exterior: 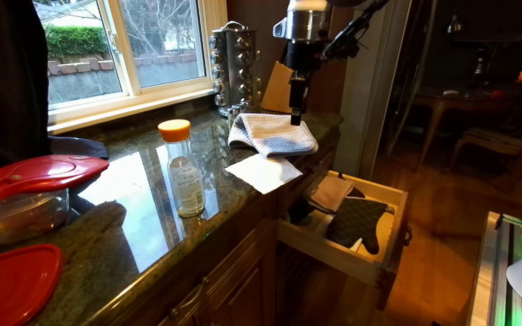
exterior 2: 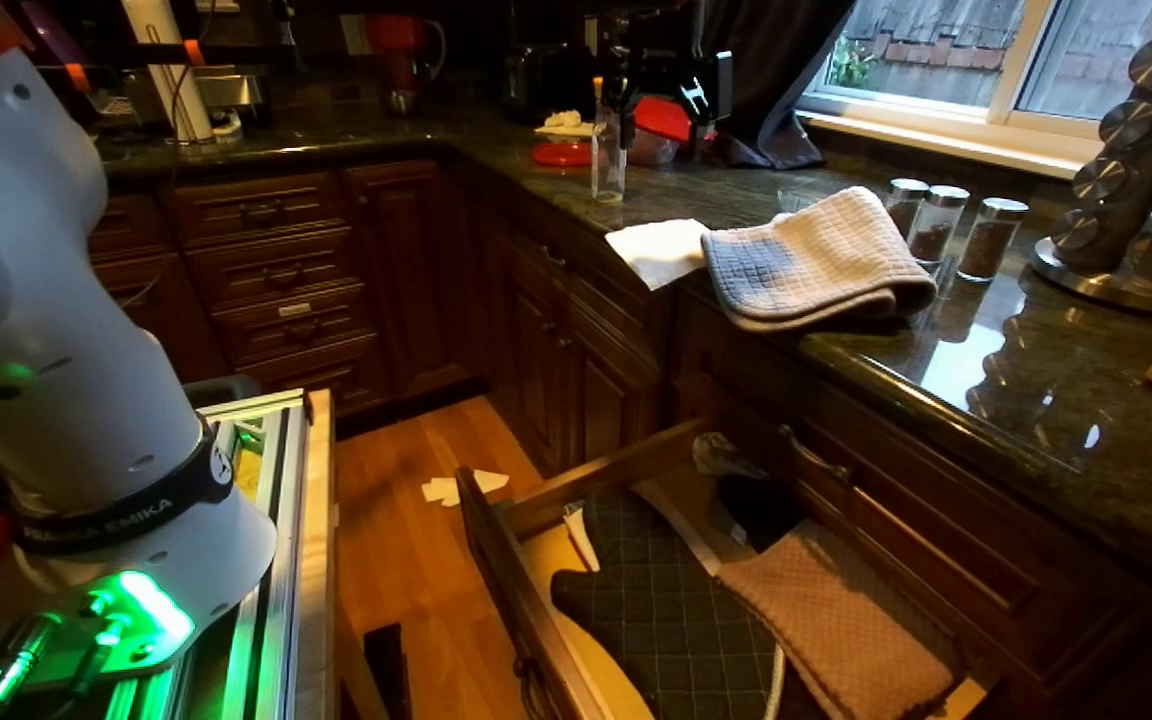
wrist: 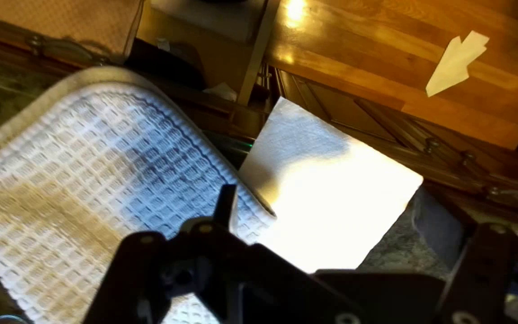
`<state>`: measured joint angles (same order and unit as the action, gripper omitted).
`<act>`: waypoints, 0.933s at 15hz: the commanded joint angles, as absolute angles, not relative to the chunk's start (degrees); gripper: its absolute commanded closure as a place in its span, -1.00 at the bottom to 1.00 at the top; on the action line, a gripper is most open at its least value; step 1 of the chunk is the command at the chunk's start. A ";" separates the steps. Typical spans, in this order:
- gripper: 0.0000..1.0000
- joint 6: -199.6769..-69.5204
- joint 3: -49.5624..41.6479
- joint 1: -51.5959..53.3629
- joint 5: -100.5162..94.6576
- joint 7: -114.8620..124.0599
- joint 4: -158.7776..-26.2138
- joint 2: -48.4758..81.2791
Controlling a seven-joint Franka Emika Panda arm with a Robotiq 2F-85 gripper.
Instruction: Move the white napkin backwards.
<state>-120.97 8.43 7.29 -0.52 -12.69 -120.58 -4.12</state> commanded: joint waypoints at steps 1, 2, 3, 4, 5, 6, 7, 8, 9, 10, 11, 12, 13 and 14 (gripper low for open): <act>-1.00 -124.34 9.41 9.30 -0.48 -21.20 -119.00 0.36; -1.00 -125.34 9.86 9.74 -0.61 -23.44 -119.11 1.09; -1.00 -124.11 9.28 9.04 -0.53 -19.42 -119.80 -0.55; -1.00 -124.81 9.64 9.43 -0.53 -20.81 -119.78 0.22; -1.00 -125.04 9.86 9.66 -0.53 -21.50 -119.75 0.66; -1.00 -125.07 9.96 9.75 -0.53 -21.84 -119.68 0.85; -1.00 -125.07 9.95 9.75 -0.53 -22.11 -119.57 0.88; -1.00 -125.07 9.94 9.73 -0.53 -22.35 -119.42 0.88; -1.00 -125.07 9.93 9.73 -0.53 -22.49 -119.27 0.88; -1.00 -127.00 10.01 9.76 0.30 -25.01 -119.20 1.84; -1.00 -127.69 10.07 9.84 -1.05 -24.93 -119.04 2.58; -1.00 -129.69 10.06 9.78 -1.26 -26.77 -118.94 3.63; -1.00 -130.68 10.10 9.71 -0.71 -28.00 -118.71 4.58; -1.00 -131.85 10.10 9.62 -1.46 -28.55 -118.65 5.50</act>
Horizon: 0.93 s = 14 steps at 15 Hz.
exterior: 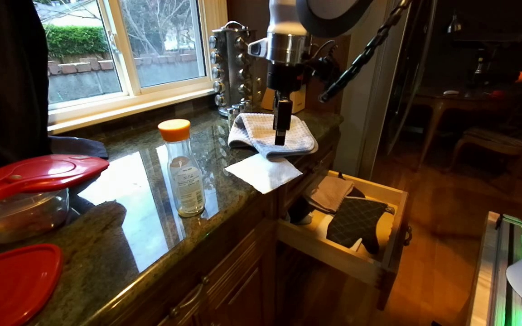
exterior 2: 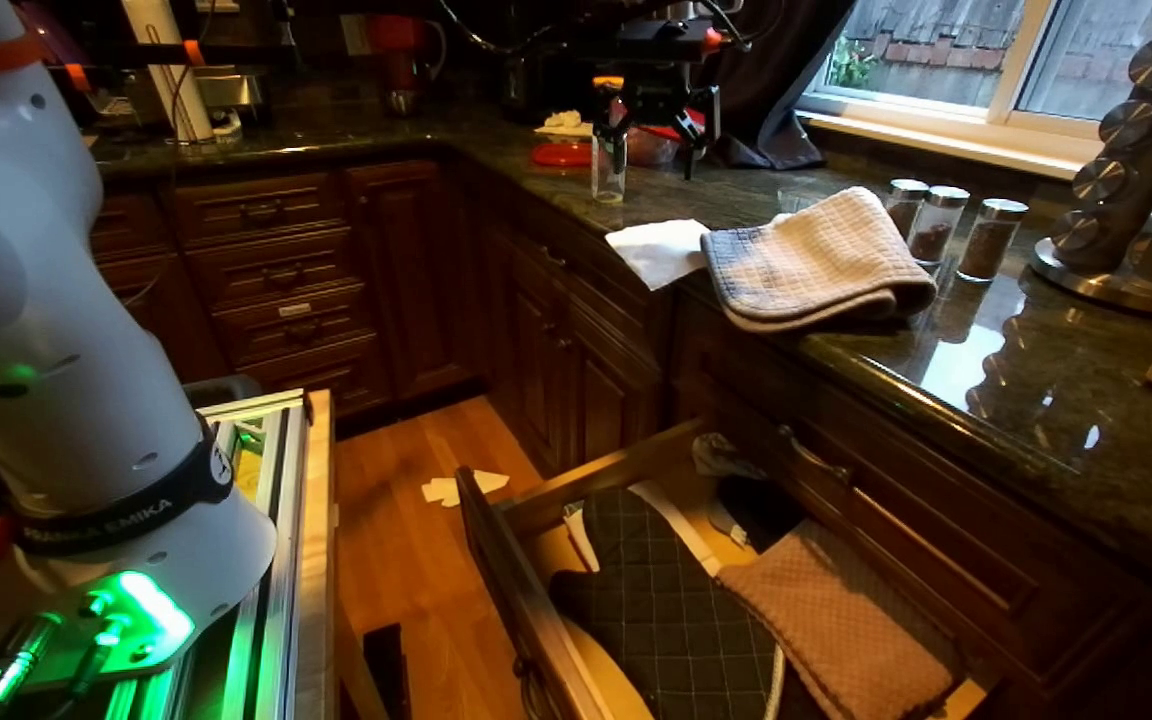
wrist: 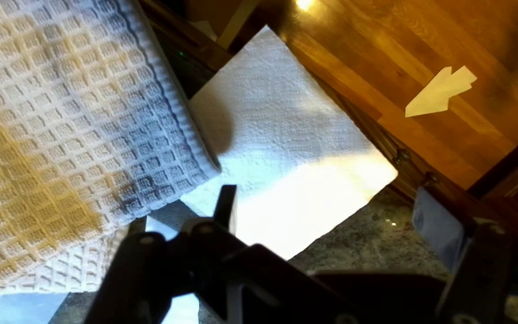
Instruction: Move the white napkin backwards.
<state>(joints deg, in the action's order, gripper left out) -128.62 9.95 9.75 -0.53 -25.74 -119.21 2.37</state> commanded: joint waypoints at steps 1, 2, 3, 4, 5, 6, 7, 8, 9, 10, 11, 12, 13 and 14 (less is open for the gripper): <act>-1.00 -133.18 10.06 9.43 -1.54 -29.61 -118.48 6.81; -1.00 -134.11 10.11 9.27 -1.53 -30.58 -118.37 7.78; -1.00 -135.27 10.22 9.08 -1.40 -31.64 -118.07 9.19; -1.00 -136.45 10.37 8.96 -1.66 -32.42 -117.87 10.28; -1.00 -137.36 10.56 8.87 -1.75 -33.20 -117.46 11.41; -1.00 -138.05 10.61 8.85 -2.44 -33.76 -116.87 12.52; -1.00 -138.40 10.80 8.80 -2.44 -34.41 -116.33 13.45; -1.00 -138.64 11.06 8.74 -2.32 -35.12 -115.80 14.33; -1.00 -138.76 11.25 8.75 -2.51 -35.71 -115.22 15.08; -1.00 -138.92 11.32 8.81 -3.08 -36.22 -114.57 15.79; -1.00 -139.06 11.55 8.79 -3.08 -36.82 -114.05 16.35; -1.00 -138.70 11.59 8.91 -3.73 -36.87 -113.44 16.87; -1.00 -138.21 11.67 8.94 -4.14 -37.25 -112.92 17.39; -1.00 -137.85 11.80 8.92 -4.47 -37.59 -112.51 17.72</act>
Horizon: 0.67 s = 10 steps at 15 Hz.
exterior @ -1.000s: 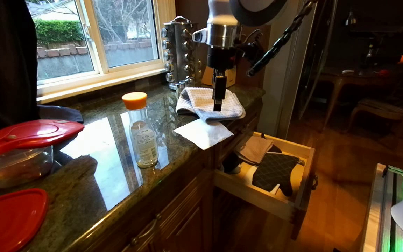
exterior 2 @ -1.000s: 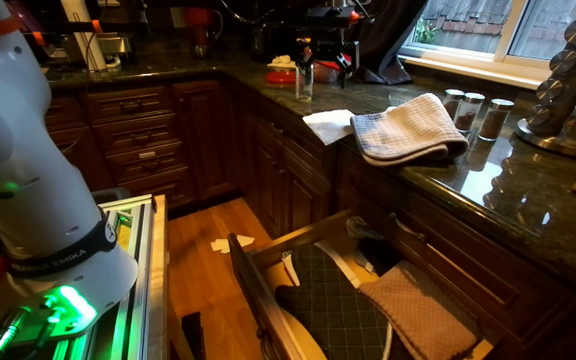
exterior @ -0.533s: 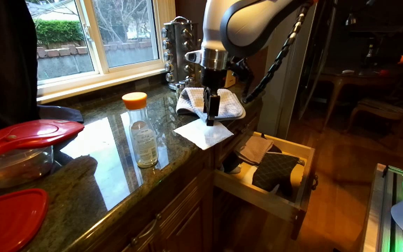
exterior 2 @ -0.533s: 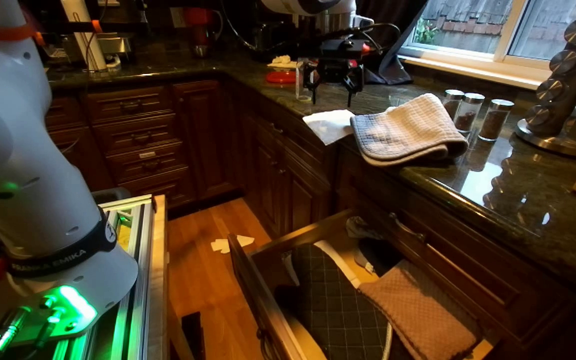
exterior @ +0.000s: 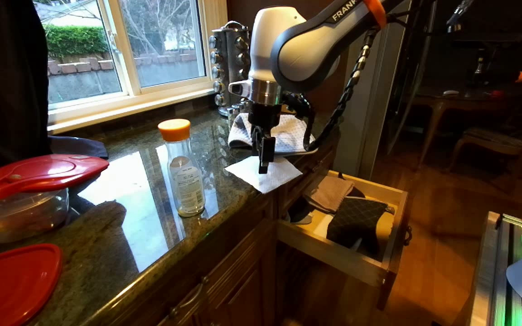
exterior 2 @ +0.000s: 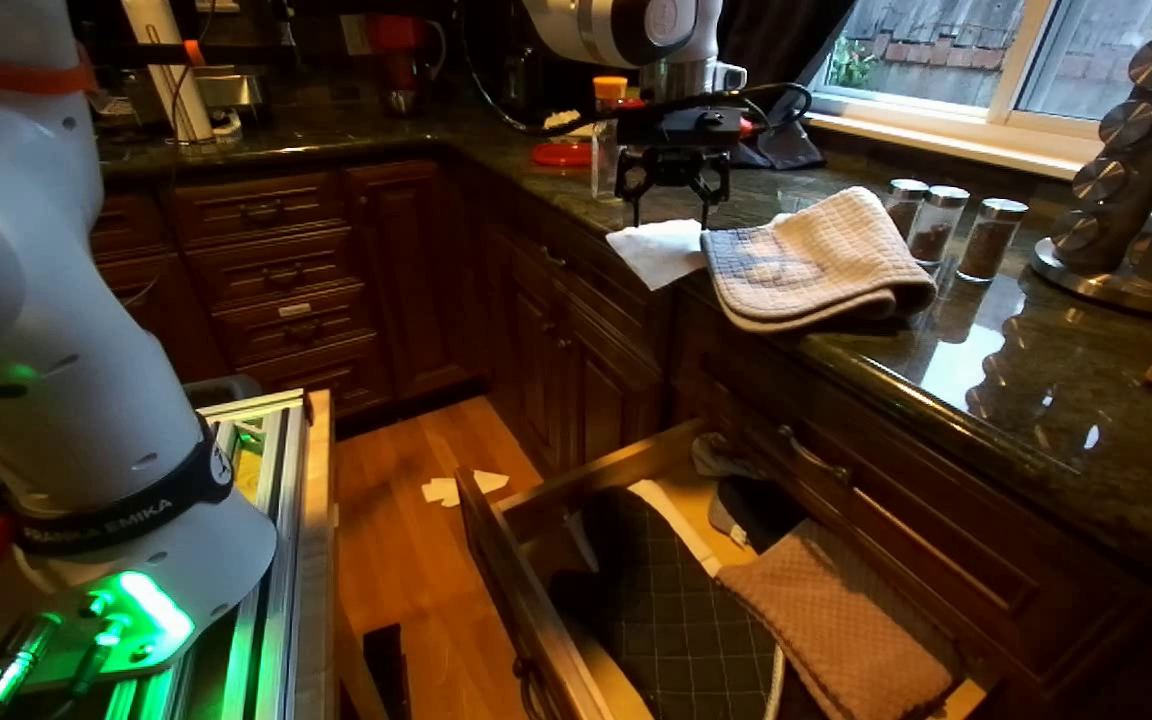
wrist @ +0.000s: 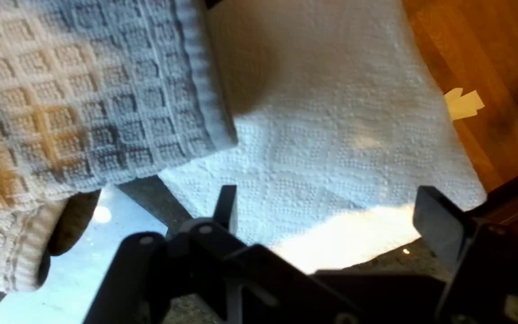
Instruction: Move the white napkin backwards.
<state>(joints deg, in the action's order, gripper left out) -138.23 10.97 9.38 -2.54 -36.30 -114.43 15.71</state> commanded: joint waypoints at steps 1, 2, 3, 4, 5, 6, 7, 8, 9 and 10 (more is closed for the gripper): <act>-1.00 -137.41 11.92 8.86 -4.67 -37.86 -112.14 18.24; -1.00 -137.27 12.02 8.77 -4.81 -38.30 -111.92 18.67; -0.96 -137.00 12.12 8.69 -4.84 -38.82 -111.66 19.16; -0.79 -136.82 12.25 8.60 -4.71 -39.34 -111.42 19.61; -0.46 -136.78 12.38 8.55 -4.33 -39.42 -111.27 19.99; -0.39 -136.65 12.33 8.61 -4.59 -39.46 -111.09 20.33; -0.25 -136.37 12.33 8.67 -4.64 -39.28 -110.78 20.39; -0.06 -135.95 12.39 8.68 -4.48 -39.17 -110.53 20.20; 0.08 -135.56 12.39 8.76 -4.43 -38.84 -110.25 20.01; 0.22 -135.10 12.48 8.79 -4.12 -38.52 -110.02 19.68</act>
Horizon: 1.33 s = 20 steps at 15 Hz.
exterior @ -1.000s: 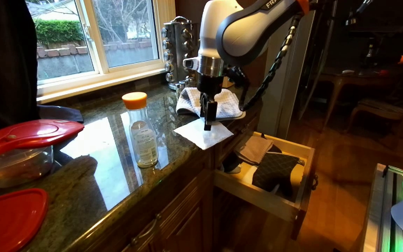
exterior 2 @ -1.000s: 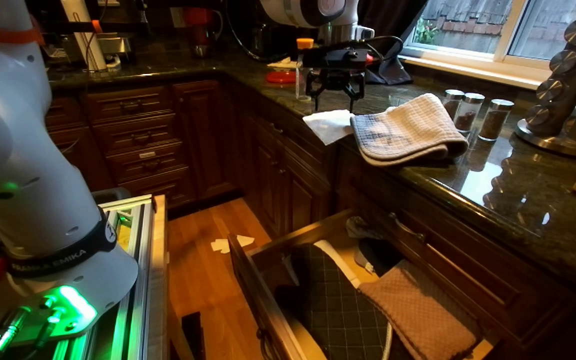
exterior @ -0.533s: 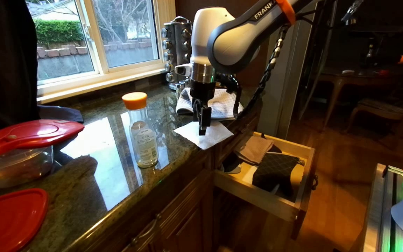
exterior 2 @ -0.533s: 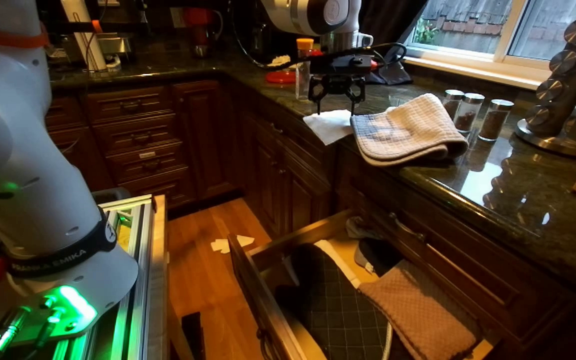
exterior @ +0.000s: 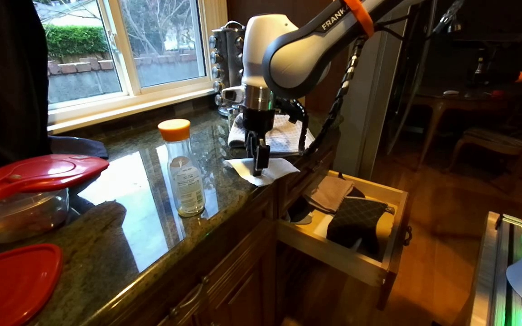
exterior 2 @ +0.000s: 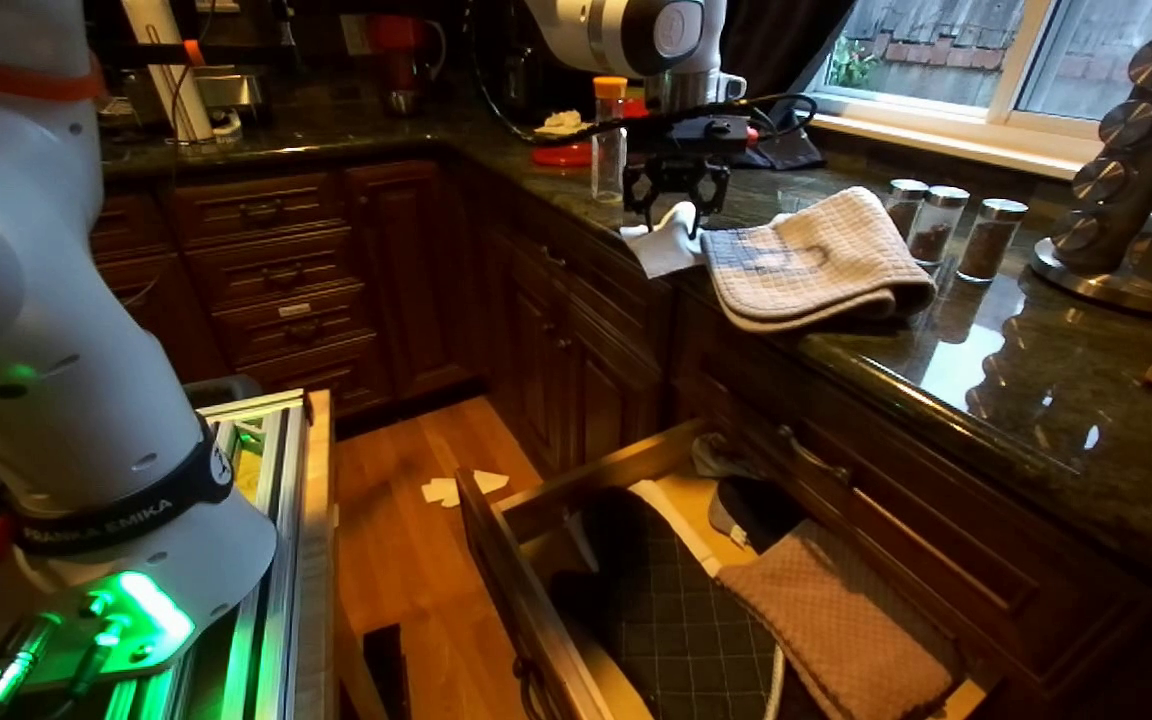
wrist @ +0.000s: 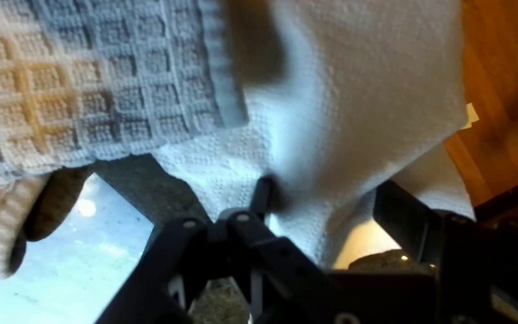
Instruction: Move the white napkin backwards.
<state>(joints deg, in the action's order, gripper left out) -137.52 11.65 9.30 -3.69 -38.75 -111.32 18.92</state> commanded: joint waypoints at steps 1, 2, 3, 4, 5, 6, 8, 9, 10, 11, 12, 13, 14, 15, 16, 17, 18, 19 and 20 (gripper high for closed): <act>0.40 -134.69 12.48 8.84 -4.04 -38.21 -109.73 19.42; 0.53 -134.45 12.41 8.96 -4.13 -37.65 -109.51 19.04; 0.72 -134.34 12.40 9.05 -3.95 -36.79 -109.20 18.60; 0.85 -134.42 12.37 9.09 -3.95 -36.10 -108.99 18.28; 0.98 -134.45 12.34 9.08 -3.82 -35.28 -108.61 17.81; 1.00 -134.66 12.36 8.97 -3.69 -34.73 -108.31 17.50; 1.00 -135.33 12.44 8.77 -3.39 -34.05 -106.85 16.96; 0.99 -135.72 12.60 8.68 -3.10 -34.08 -105.69 16.81; 0.99 -135.93 12.55 8.79 -3.23 -33.79 -104.54 16.72; 0.99 -136.29 12.64 8.82 -3.07 -33.91 -102.96 17.02; 0.99 -136.81 12.88 8.81 -2.72 -34.40 -101.54 17.28; 0.99 -137.34 12.87 9.04 -2.98 -34.11 -99.91 17.73; 0.99 -138.09 12.89 9.27 -3.25 -33.90 -98.17 18.42; 0.99 -138.87 13.14 9.40 -3.22 -34.26 -96.75 19.04; 0.99 -139.80 13.49 9.68 -3.21 -34.43 -95.02 19.96; 0.99 -140.94 13.68 10.07 -3.55 -34.10 -93.44 21.00; 0.99 -142.12 13.87 10.44 -3.99 -34.02 -91.95 22.06; 0.99 -143.22 14.09 10.99 -4.30 -33.48 -89.97 23.51; 0.99 -143.94 14.38 11.42 -4.41 -33.29 -88.19 24.84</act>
<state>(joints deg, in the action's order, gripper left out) -141.75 13.68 10.15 -3.50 -34.68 -94.11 19.91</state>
